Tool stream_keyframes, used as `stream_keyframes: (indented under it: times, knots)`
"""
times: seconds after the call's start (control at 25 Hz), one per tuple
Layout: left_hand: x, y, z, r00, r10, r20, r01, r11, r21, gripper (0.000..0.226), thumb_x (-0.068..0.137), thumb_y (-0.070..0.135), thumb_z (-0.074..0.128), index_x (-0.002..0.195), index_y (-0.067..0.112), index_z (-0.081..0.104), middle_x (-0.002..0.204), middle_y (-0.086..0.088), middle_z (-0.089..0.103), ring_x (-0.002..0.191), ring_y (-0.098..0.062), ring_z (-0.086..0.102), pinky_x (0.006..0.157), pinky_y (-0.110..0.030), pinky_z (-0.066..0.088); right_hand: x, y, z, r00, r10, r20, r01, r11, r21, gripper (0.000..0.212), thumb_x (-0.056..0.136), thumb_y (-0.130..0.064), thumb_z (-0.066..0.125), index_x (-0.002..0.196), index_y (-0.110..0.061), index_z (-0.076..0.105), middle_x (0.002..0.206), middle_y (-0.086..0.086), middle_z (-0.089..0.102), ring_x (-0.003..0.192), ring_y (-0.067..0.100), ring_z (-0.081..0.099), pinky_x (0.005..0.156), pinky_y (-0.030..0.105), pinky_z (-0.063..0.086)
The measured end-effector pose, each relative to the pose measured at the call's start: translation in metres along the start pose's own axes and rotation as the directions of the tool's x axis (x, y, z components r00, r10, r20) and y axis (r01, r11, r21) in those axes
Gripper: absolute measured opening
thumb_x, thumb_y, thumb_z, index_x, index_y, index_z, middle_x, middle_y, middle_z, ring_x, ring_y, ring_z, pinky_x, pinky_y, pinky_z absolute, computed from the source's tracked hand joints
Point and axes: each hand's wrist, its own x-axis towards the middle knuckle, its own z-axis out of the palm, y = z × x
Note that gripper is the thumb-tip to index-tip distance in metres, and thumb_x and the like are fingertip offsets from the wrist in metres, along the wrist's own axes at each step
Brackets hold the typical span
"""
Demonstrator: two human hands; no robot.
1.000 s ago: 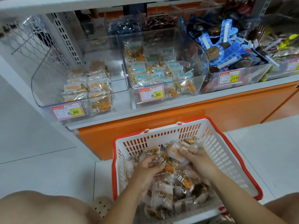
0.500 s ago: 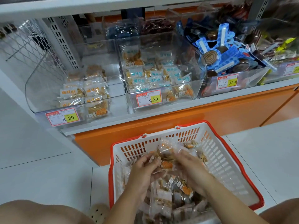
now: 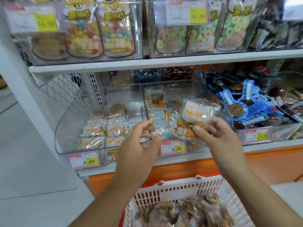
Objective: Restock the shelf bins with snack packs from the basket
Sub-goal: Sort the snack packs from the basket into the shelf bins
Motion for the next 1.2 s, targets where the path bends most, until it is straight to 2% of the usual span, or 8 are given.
stream_keyframes:
  times: [0.24, 0.4, 0.6, 0.8, 0.92, 1.0, 1.08, 1.2]
  knots:
    - [0.058, -0.027, -0.009, 0.983, -0.068, 0.169, -0.013, 0.900, 0.436, 0.074, 0.094, 0.060, 0.041, 0.154, 0.039, 0.003, 0.161, 0.016, 0.014, 0.145, -0.009, 0.022, 0.115, -0.034, 0.026, 0.134, 0.011, 0.054, 0.993, 0.114, 0.029, -0.096, 0.924, -0.371, 0.023, 0.090, -0.023, 0.067, 0.108, -0.015, 0.057, 0.096, -0.001, 0.064, 0.093, 0.020, 0.062, 0.081, 0.035, 0.048]
    - [0.064, -0.034, -0.007, 0.971, -0.078, 0.226, -0.013, 0.927, 0.375, 0.069, 0.095, 0.062, 0.036, 0.153, 0.046, 0.002, 0.158, 0.019, 0.023, 0.141, -0.007, 0.034, 0.115, -0.038, 0.033, 0.159, 0.024, 0.071, 0.968, 0.240, 0.066, -0.215, 0.939, -0.270, 0.029, 0.090, -0.021, 0.068, 0.116, -0.013, 0.058, 0.109, 0.004, 0.067, 0.101, 0.023, 0.063, 0.093, 0.041, 0.051]
    - [0.062, -0.038, -0.010, 0.972, -0.019, 0.232, -0.067, 0.932, 0.356, 0.068, 0.094, 0.064, 0.035, 0.152, 0.047, 0.005, 0.154, 0.021, 0.031, 0.137, -0.002, 0.037, 0.110, -0.029, 0.037, 0.143, 0.018, 0.072, 0.961, 0.233, 0.145, -0.208, 0.963, -0.171, 0.017, 0.091, -0.017, 0.066, 0.107, -0.013, 0.062, 0.099, 0.003, 0.072, 0.092, 0.019, 0.067, 0.074, 0.028, 0.052]
    - [0.037, -0.036, -0.027, 0.970, 0.020, 0.244, -0.115, 0.916, 0.385, 0.064, 0.096, 0.061, 0.031, 0.153, 0.043, 0.007, 0.157, 0.028, 0.009, 0.136, 0.012, 0.005, 0.108, -0.017, 0.005, 0.128, -0.024, 0.087, 0.976, 0.080, 0.204, -0.092, 0.995, 0.048, 0.022, 0.089, -0.016, 0.067, 0.110, -0.014, 0.063, 0.095, -0.001, 0.073, 0.079, 0.011, 0.064, 0.066, 0.023, 0.044]
    - [0.016, -0.045, -0.042, 0.957, -0.024, 0.289, -0.127, 0.861, 0.493, 0.070, 0.097, 0.059, 0.035, 0.153, 0.041, -0.002, 0.159, 0.026, -0.007, 0.143, 0.004, -0.009, 0.108, -0.020, -0.008, 0.133, -0.038, 0.135, 0.939, 0.035, 0.342, 0.017, 0.989, -0.149, 0.026, 0.086, -0.012, 0.069, 0.111, -0.014, 0.060, 0.096, 0.001, 0.070, 0.080, 0.013, 0.064, 0.068, 0.025, 0.050]
    - [0.012, -0.054, -0.058, 0.964, -0.054, 0.259, -0.103, 0.827, 0.553, 0.069, 0.098, 0.058, 0.036, 0.154, 0.040, 0.000, 0.159, 0.024, -0.011, 0.145, 0.000, -0.014, 0.107, -0.023, -0.011, 0.152, -0.038, 0.175, 0.944, -0.004, 0.331, 0.191, 0.823, -0.535, 0.031, 0.083, -0.022, 0.070, 0.111, -0.016, 0.057, 0.101, 0.001, 0.066, 0.091, 0.019, 0.062, 0.080, 0.030, 0.051]
    - [0.014, -0.059, -0.078, 0.981, -0.041, 0.187, -0.077, 0.810, 0.582, 0.063, 0.099, 0.056, 0.034, 0.153, 0.042, 0.005, 0.159, 0.026, -0.006, 0.144, 0.002, -0.013, 0.108, -0.022, -0.013, 0.169, -0.040, 0.206, 0.955, -0.028, 0.296, 0.272, 0.482, -0.833, 0.038, 0.084, -0.029, 0.067, 0.118, -0.014, 0.057, 0.113, 0.006, 0.065, 0.104, 0.026, 0.063, 0.087, 0.031, 0.050]
    - [0.019, -0.073, -0.104, 0.996, 0.012, 0.091, -0.067, 0.772, 0.632, 0.058, 0.099, 0.056, 0.029, 0.152, 0.043, 0.010, 0.159, 0.027, 0.001, 0.145, 0.002, -0.009, 0.113, -0.022, -0.009, 0.174, -0.043, 0.238, 0.964, 0.085, 0.253, 0.222, 0.270, -0.937, 0.033, 0.094, -0.020, 0.057, 0.121, -0.002, 0.058, 0.122, 0.014, 0.061, 0.112, 0.031, 0.060, 0.085, 0.034, 0.048]
